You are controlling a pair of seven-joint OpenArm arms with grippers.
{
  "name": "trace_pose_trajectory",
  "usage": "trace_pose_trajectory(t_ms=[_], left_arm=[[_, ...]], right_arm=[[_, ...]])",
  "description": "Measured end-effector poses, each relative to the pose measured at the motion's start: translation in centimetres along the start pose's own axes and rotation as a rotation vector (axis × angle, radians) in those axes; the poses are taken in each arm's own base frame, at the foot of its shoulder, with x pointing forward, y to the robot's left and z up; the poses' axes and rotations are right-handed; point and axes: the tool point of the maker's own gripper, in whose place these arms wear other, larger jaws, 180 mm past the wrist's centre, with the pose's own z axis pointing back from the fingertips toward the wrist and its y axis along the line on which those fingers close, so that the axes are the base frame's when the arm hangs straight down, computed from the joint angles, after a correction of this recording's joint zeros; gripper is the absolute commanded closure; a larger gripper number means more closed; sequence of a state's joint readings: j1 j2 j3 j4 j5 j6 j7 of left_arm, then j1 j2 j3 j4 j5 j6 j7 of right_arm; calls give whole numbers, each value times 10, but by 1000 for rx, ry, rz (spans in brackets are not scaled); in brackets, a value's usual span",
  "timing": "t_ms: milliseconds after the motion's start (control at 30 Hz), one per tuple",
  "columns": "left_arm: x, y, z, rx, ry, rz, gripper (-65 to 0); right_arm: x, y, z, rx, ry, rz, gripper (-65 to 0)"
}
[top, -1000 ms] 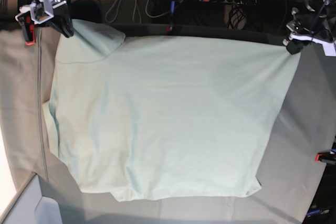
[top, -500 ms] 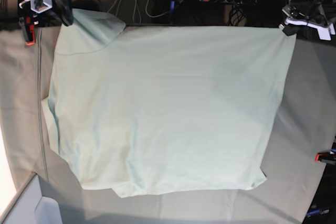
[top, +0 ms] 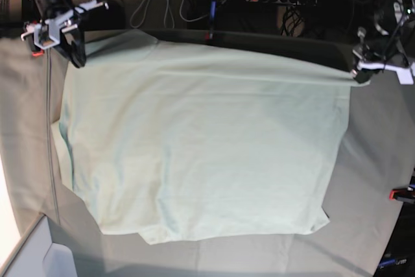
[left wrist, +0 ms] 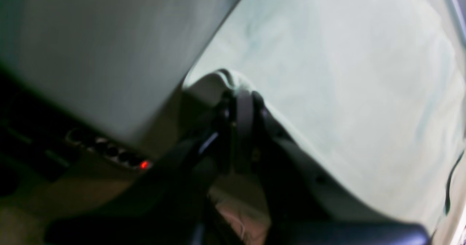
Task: Layout the t-shirt on the table in an organized manner, then fold the t-shirt properly
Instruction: 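Drag the shoulder edge with both grippers across the shirt toward the hem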
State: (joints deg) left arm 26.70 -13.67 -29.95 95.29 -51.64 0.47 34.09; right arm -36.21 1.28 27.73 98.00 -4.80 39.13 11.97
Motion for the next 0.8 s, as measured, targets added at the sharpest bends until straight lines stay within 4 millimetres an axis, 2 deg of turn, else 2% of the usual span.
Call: trace_pose_trajectory(t_ms=[133,200,367,500,600,667,800], left_arm=[[24,-13,-20,-32,-44,15,0],[35,-17,-30,-40,-54,11,0],[44,-40,-62,-87,5,4,0],[40,-46,-86,-81,63,26,0],[42,-58,-98,-93,74,25,0],[51,-70,-103,-105,61,-15,0],[65,-89,-112,-94,28,-136,0]], right_arm=[[10,-23,-29,-4,14,48,0],[8,-34,-46,-15,49,55,0],[24,-55,-77,-34,37,63,0],[32,-65,-106,-30,41,48,0],[30,-79,-124,-40,77,88,0],[29,-84,-140,-37,108,109,0],[43,-91,-169,-38,105,133,0]])
